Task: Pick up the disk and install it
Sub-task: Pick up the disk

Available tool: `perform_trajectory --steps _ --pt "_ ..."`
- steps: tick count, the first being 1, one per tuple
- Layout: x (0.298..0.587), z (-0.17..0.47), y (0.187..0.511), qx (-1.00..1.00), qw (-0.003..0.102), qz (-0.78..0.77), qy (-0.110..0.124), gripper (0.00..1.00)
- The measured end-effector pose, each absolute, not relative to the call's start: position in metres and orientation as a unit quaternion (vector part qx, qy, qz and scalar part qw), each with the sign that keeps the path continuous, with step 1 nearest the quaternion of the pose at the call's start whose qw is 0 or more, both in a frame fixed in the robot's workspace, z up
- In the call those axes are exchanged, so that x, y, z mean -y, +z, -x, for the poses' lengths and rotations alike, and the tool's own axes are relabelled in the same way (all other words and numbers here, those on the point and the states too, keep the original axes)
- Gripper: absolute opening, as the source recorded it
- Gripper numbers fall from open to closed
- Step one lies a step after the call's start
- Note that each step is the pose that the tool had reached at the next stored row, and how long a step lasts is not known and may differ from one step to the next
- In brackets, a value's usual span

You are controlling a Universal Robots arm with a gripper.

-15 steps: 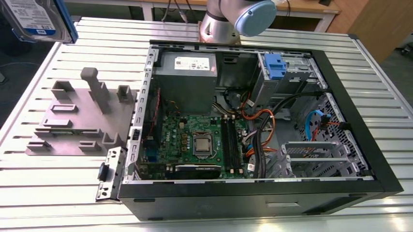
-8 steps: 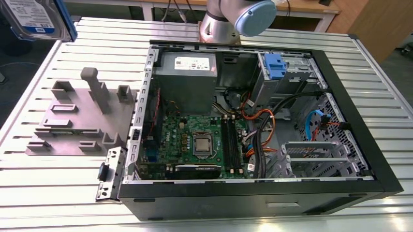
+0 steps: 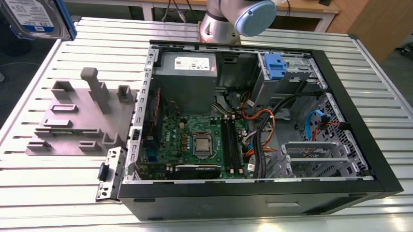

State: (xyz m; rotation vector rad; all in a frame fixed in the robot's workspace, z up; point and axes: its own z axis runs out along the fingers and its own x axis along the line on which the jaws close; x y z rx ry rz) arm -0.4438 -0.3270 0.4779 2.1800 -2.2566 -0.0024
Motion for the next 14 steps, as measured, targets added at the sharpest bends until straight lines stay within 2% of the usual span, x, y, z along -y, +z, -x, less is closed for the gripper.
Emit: perform_trajectory --steps 14 --pt "0.3323 0.4438 0.4781 0.719 0.002 -0.695 -0.001 0.36"
